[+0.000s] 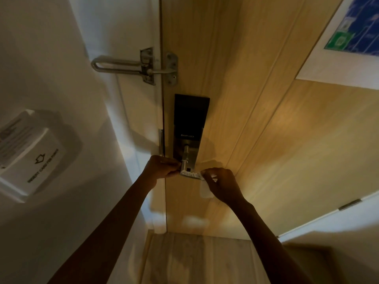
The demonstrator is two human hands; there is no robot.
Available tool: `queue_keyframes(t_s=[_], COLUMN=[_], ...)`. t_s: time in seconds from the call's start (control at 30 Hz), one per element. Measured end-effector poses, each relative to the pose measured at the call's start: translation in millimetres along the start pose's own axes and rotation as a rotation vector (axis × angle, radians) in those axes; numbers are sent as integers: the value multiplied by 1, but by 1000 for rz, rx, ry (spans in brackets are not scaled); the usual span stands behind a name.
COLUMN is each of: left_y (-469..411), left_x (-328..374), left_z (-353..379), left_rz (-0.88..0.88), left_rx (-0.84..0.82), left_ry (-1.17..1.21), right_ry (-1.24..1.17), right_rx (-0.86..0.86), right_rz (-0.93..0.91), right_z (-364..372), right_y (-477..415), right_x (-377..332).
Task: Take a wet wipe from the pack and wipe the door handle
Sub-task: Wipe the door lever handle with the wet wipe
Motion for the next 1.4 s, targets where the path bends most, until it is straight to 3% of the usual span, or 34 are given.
queue_keyframes(t_s=[0.2, 0.37, 0.53, 0.7, 0.83, 1.07, 1.23, 1.4], left_y=[-1, -1, -4, -5, -5, -6, -6, -5], left_x=[-2, -1, -1, 0, -1, -2, -8, -5], left_z=[-1, 0, -1, -1, 0, -1, 0, 2], left_rz=[-25, -48, -71, -99, -106, -98, -82, -79], left_rx=[-13, -2, -18, -20, -31, -47, -48, -58], left_ry=[32, 6, -19, 9, 2, 95, 166, 198], right_ry=[-5, -38, -49, -55, -79, -76, -7, 36], right_rx=[-54, -88, -78, -72, -65, -79, -70, -105], right_rz=[57, 11, 106, 33, 131, 52, 101, -28], right_z=[-24, 3, -20, 5, -17, 4, -28, 0], right_y=[4, -9, 2, -7, 4, -4, 9, -3], right_x=[21, 0, 27, 1, 27, 5, 30, -5])
Point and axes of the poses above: each hand's wrist, its own y-axis away from the middle knuckle, its own z-axis out of the palm, x = y × z, the point moved 6 cm from there along -y, towards the middle knuckle, and after that the axes turned 7 degrees about -z, right-handed, at the moved point
